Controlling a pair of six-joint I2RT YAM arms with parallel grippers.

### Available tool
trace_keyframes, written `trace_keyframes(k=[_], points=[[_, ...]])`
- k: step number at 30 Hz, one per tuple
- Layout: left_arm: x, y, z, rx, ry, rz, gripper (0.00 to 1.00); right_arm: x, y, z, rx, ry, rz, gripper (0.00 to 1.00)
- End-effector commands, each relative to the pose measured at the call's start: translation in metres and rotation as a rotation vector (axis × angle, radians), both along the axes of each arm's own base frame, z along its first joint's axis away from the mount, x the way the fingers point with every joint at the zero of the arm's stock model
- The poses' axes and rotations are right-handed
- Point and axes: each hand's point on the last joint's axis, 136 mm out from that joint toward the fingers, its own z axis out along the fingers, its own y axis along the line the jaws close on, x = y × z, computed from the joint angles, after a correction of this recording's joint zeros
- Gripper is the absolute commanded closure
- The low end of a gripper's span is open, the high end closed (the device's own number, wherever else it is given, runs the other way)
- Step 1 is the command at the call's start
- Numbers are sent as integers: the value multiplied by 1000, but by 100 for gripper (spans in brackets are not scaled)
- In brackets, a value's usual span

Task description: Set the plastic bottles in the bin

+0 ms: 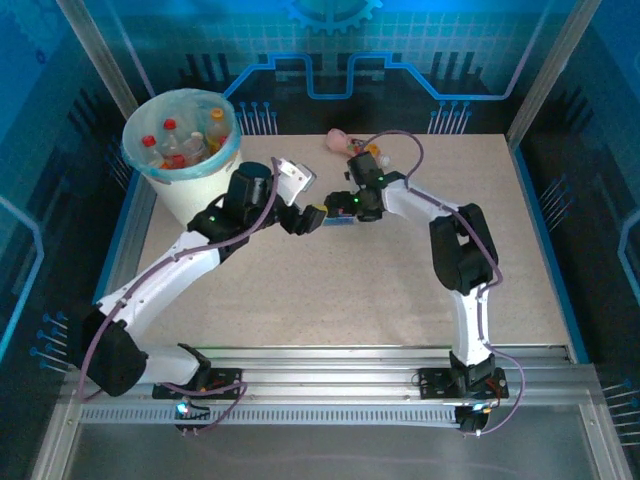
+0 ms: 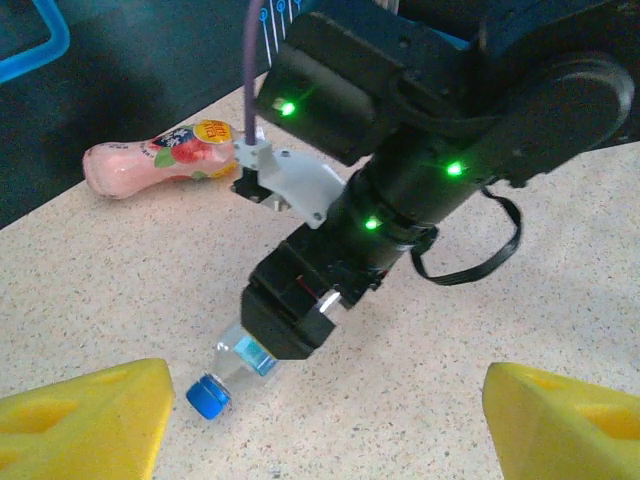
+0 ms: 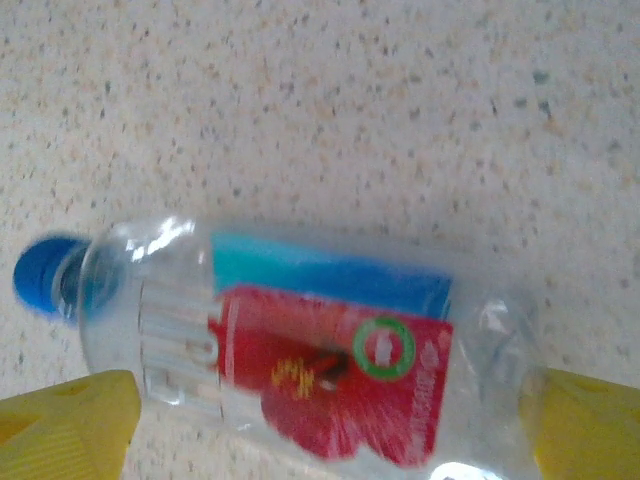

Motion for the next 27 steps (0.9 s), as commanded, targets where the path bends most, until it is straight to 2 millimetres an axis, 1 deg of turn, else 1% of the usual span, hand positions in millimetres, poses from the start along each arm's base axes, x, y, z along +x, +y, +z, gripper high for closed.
trace_keyframes(k=[1, 4, 5, 7, 9, 10, 13, 15, 17, 18, 21, 23, 24, 27], points=[[-6, 7, 3, -27, 25, 38, 18, -8, 1, 40, 24, -88, 28, 2], [-2, 6, -1, -33, 49, 54, 18, -16, -12, 57, 16, -120, 19, 1], [2, 5, -4, -29, 66, 63, 18, -19, -20, 63, 11, -130, 6, 1], [13, 2, -15, -4, 116, 91, 18, -23, -35, 72, 3, -148, -26, 1], [27, -2, -26, 38, 174, 112, 18, -28, -55, 80, -12, -164, -68, 1], [32, -3, -34, 66, 206, 124, 18, -30, -64, 84, -17, -170, -86, 0], [57, -6, -52, 131, 312, 202, 19, -41, -94, 91, -32, -184, -143, 0], [70, -13, -66, 145, 397, 250, 20, -50, -113, 93, -37, -194, -181, 0], [79, -23, -76, 163, 437, 265, 21, -57, -130, 95, -41, -203, -216, 0], [83, -28, -85, 194, 449, 268, 20, -61, -138, 96, -43, -209, -232, 0], [90, -40, -104, 265, 474, 269, 20, -69, -157, 98, -50, -222, -267, 0], [95, -43, -114, 273, 519, 297, 20, -73, -165, 99, -51, -225, -276, 0], [96, -41, -122, 279, 560, 332, 19, -74, -168, 100, -50, -227, -281, 0], [104, -33, -134, 264, 637, 448, 18, -75, -174, 98, -40, -221, -293, 0]])
